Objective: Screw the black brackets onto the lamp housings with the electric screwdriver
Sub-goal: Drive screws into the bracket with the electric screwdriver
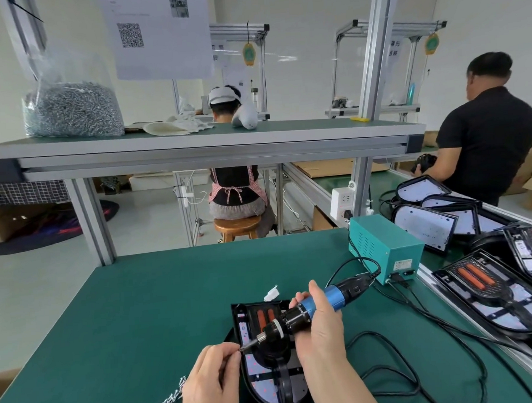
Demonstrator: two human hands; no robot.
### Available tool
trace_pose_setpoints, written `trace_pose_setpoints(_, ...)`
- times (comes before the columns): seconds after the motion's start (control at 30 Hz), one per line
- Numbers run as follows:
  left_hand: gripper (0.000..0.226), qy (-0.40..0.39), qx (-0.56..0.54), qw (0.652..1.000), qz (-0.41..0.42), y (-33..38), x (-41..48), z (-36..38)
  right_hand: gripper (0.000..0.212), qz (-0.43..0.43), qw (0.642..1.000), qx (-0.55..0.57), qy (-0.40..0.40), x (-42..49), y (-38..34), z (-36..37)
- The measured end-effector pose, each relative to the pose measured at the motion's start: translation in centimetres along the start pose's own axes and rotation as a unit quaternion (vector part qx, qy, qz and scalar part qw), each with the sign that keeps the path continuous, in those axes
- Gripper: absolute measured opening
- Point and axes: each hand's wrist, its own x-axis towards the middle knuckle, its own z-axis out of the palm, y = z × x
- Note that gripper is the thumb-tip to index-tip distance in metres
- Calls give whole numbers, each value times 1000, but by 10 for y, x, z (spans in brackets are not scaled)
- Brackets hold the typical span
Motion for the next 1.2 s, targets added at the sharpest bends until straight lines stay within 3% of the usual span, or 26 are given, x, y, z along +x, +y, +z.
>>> trace_pose_setpoints(0.37, 28, -2, 4, 1000, -2, 5, 1, -2, 35, -4, 1000, 2, 8, 0, 2, 0)
trace_pose_setpoints(0.63, 9, 7, 48, 999, 19, 15, 1, -3, 34, -25, 1000, -11, -1, -1, 6, 0)
trace_pose_setpoints(0.97, 14, -12, 50, 998, 39, 17, 3, -6, 32, -11, 1000, -13, 1, -2, 7, -2)
trace_pose_setpoints(1.2, 9, -5, 17, 1000, 3, 5, 5, -3, 32, -3, 1000, -5, 1, -2, 3, 2)
